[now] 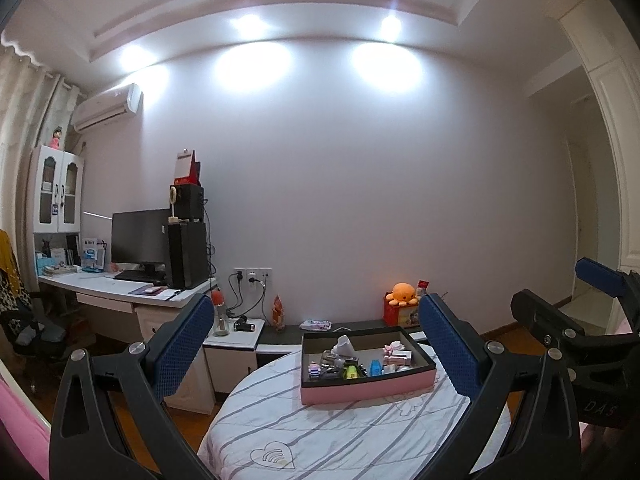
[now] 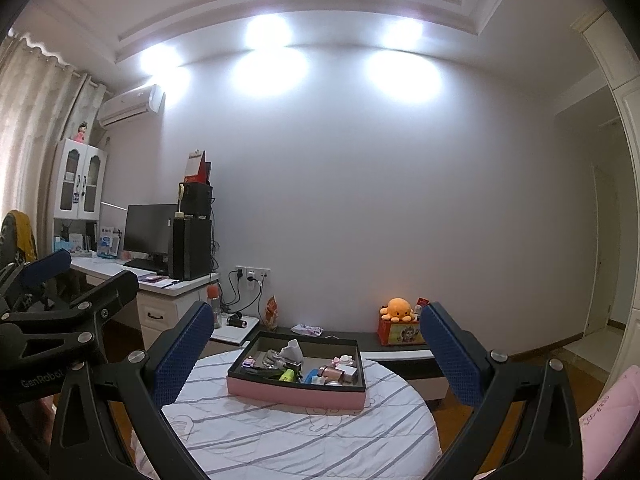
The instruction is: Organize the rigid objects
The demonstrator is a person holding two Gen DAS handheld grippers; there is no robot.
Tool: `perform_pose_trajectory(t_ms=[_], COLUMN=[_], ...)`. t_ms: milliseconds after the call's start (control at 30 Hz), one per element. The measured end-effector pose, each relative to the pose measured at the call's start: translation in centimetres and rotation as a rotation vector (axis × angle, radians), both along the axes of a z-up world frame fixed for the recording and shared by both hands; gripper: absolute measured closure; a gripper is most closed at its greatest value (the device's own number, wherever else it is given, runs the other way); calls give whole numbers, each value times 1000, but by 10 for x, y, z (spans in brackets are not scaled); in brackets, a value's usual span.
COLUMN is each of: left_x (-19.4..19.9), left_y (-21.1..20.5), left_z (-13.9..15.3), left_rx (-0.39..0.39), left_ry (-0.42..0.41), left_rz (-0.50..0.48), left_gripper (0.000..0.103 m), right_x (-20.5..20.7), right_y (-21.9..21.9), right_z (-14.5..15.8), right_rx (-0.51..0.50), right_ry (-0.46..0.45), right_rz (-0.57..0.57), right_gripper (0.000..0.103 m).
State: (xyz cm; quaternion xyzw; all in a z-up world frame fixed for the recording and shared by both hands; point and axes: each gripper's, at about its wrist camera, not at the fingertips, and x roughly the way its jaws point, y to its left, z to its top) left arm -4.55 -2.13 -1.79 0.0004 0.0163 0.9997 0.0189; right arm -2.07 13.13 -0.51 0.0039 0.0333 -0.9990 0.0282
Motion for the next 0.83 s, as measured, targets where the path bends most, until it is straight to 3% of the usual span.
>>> perform_pose_trajectory(t_ms=[833], left_x=[-33], left_y=[9], left_z=[-11], left_rx=[-35], left_ry=[-17], left_rz=[14], left_gripper=[0], right_x=[-35], right_y=[9], right_z=[-15], right_rx=[-31], right_ry=[-53], right_rz=[-3], right_gripper=[0])
